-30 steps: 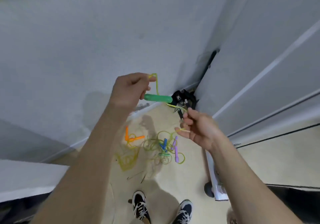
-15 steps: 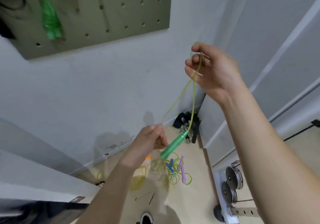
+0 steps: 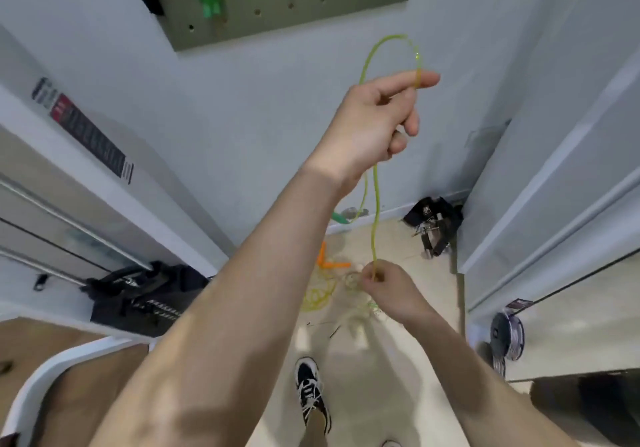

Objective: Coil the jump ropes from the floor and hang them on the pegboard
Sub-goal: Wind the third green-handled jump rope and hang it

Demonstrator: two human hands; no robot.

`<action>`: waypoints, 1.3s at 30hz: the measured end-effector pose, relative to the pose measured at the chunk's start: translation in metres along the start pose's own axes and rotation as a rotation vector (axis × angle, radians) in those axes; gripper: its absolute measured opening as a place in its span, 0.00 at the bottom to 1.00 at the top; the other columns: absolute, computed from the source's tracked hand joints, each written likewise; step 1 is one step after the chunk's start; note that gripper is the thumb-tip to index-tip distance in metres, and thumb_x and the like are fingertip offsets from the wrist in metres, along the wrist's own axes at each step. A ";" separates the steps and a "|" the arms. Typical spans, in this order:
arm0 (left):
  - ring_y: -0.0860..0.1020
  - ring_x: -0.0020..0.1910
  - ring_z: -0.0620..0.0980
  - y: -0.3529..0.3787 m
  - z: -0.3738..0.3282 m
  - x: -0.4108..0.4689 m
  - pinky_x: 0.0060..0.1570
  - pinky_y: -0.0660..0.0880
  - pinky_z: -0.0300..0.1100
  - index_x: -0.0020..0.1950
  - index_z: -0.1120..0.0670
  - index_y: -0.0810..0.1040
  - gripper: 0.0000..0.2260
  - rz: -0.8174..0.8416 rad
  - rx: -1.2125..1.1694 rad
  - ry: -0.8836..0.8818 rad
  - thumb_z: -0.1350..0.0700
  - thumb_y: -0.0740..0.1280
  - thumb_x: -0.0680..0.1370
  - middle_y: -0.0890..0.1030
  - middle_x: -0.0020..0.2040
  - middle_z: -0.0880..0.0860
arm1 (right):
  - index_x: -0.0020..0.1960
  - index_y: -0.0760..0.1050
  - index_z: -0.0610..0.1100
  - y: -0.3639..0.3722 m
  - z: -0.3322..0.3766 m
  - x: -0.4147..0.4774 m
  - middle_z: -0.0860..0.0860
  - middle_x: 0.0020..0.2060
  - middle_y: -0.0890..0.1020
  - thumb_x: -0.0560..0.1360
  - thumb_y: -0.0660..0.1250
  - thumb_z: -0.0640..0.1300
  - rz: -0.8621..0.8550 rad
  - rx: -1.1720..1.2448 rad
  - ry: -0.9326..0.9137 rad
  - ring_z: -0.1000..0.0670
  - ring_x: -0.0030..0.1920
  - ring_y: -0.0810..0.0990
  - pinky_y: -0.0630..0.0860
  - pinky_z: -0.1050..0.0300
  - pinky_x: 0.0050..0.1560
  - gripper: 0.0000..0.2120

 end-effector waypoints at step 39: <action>0.76 0.31 0.51 -0.098 0.104 -0.394 0.39 0.76 0.42 0.62 0.58 0.76 0.23 0.177 -0.800 -0.279 0.67 0.68 0.67 0.78 0.34 0.56 | 0.51 0.80 0.38 0.088 0.183 -0.238 0.52 0.19 0.65 0.77 0.56 0.53 0.769 1.033 -0.126 0.59 0.16 0.57 0.56 0.69 0.17 0.21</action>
Point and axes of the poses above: each hand's wrist, its own x-axis towards the middle knuckle, its own y-axis out of the palm, z = x × y, the point moved 1 cm from there along x, towards the middle knuckle
